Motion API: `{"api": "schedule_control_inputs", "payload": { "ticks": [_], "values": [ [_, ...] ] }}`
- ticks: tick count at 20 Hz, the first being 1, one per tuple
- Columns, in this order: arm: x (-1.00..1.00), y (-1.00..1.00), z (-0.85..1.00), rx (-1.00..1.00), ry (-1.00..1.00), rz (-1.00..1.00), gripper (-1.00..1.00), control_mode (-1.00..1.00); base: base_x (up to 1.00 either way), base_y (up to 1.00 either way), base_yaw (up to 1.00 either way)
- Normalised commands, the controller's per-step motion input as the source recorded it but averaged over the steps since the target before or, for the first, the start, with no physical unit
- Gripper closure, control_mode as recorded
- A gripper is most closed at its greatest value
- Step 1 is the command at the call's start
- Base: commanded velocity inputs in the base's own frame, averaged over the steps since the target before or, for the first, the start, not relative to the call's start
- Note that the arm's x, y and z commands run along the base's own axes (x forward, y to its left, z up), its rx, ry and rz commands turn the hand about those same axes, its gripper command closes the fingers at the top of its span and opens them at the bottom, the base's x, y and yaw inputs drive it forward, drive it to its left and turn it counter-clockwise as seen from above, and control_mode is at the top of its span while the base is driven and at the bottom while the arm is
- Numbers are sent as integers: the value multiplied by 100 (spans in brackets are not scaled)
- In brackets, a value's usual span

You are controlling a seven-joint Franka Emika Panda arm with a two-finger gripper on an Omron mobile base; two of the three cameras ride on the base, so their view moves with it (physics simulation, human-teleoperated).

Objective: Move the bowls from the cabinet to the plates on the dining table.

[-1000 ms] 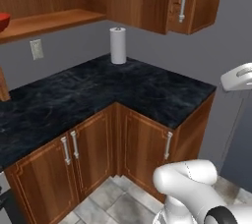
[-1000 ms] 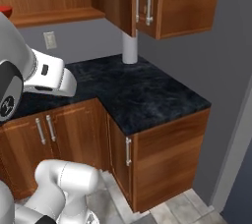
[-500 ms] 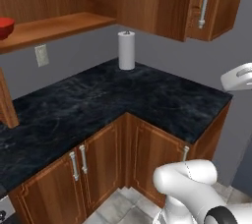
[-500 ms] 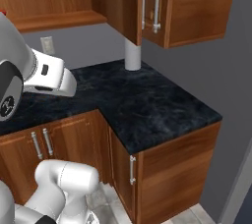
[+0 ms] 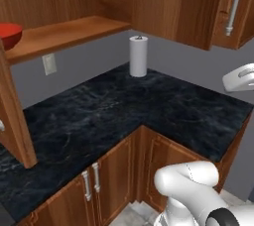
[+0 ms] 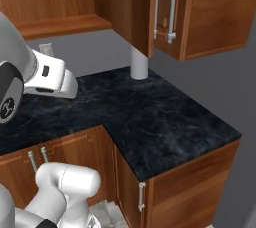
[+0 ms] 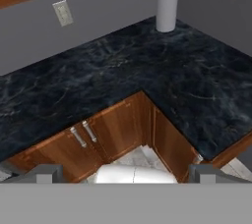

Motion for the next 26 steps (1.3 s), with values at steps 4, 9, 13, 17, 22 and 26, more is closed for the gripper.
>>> {"api": "schedule_control_inputs", "payload": {
  "ticks": [4, 9, 13, 17, 22, 26],
  "values": [
    [0, 0, 0, 0, 0, 0, -100, 100, 62, 8, -1],
    [0, 0, 0, 0, 0, 0, -100, 100, 62, 9, -1],
    [0, 0, 0, 0, 0, 0, -100, 100, 62, 7, 0],
    [0, 0, 0, 0, 0, 0, -100, 100, 62, 5, 2],
    [0, 0, 0, 0, 0, 0, -100, 100, 27, -4, 10],
    [0, 0, 0, 0, 0, 0, -100, 100, 33, -6, 13]
  ]
}}
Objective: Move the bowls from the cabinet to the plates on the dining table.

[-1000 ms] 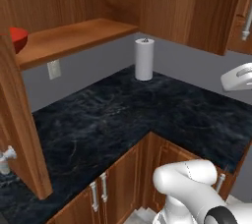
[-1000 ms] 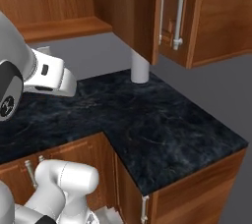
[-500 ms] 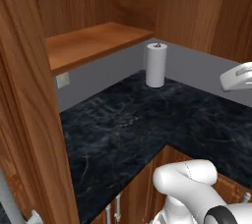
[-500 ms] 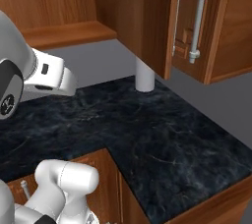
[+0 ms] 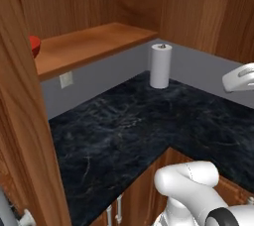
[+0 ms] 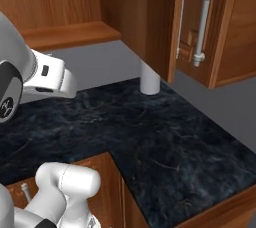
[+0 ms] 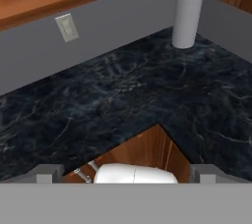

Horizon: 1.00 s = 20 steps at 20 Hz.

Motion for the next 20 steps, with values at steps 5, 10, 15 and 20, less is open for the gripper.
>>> {"api": "schedule_control_inputs", "payload": {
  "ticks": [5, 10, 15, 20],
  "values": [
    [0, 0, 0, 0, 0, 0, -100, 100, 7, -1, 24],
    [0, 0, 0, 0, 0, 0, -100, 100, 0, 0, 25],
    [0, 0, 0, 0, 0, 0, -100, 100, 0, -6, 25],
    [0, 0, 0, 0, 0, 0, -100, 100, 0, -4, 25]
  ]
}}
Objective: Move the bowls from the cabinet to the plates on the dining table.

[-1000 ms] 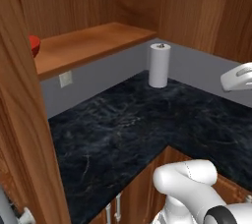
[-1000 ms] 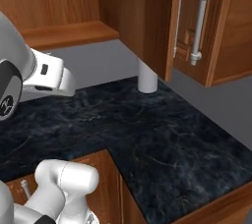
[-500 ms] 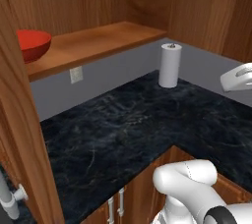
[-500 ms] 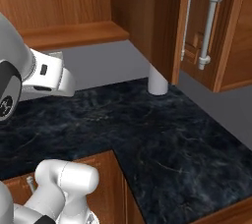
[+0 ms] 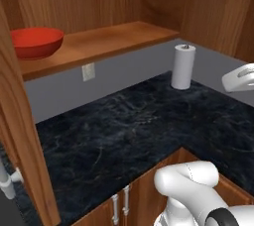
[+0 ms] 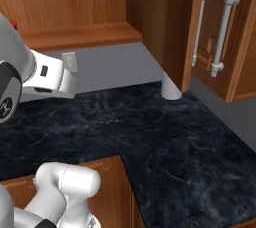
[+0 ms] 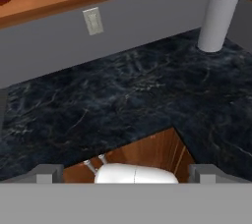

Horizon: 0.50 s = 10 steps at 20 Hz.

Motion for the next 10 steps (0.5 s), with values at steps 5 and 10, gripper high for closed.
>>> {"api": "schedule_control_inputs", "payload": {
  "ticks": [5, 10],
  "values": [
    [0, 0, 0, 0, 0, 0, -100, 100, 0, 0, 25],
    [0, 0, 0, 0, 0, 0, -100, 100, 0, 0, 25]
  ]
}}
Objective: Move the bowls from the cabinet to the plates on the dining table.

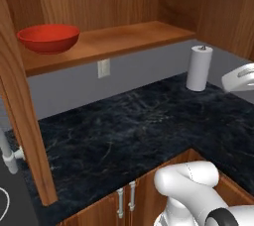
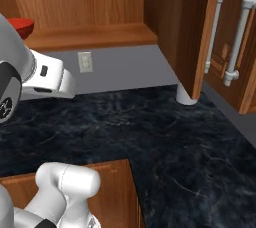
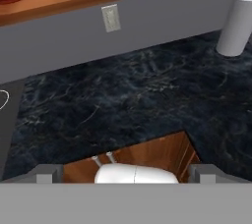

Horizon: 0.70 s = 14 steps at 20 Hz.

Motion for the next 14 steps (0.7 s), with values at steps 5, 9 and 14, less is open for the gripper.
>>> {"api": "schedule_control_inputs", "payload": {
  "ticks": [5, 9, 14],
  "values": [
    [0, 0, 0, 0, 0, 0, -100, 100, 0, 0, 25],
    [0, 0, 0, 0, 0, 0, -100, 100, 0, 0, 25],
    [0, 0, 0, 0, 0, 0, -100, 100, 0, 0, 25]
  ]
}}
